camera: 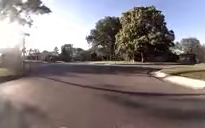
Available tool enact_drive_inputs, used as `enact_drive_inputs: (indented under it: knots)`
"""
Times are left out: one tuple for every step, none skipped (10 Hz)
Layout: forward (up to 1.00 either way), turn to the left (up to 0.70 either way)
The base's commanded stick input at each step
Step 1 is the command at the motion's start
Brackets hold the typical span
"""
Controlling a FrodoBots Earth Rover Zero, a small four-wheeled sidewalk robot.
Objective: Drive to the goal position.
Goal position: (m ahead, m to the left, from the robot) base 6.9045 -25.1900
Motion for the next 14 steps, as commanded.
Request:
enact_drive_inputs:
  knots:
    - [1.00, -0.21]
    - [1.00, -0.40]
    - [1.00, -0.40]
    - [1.00, -0.40]
    - [1.00, -0.40]
    - [1.00, -0.21]
    - [1.00, -0.02]
    - [1.00, -0.02]
    - [1.00, -0.02]
    - [1.00, 0.00]
    - [1.00, 0.00]
    - [1.00, 0.00]
    - [1.00, 0.00]
    - [1.00, 0.00]
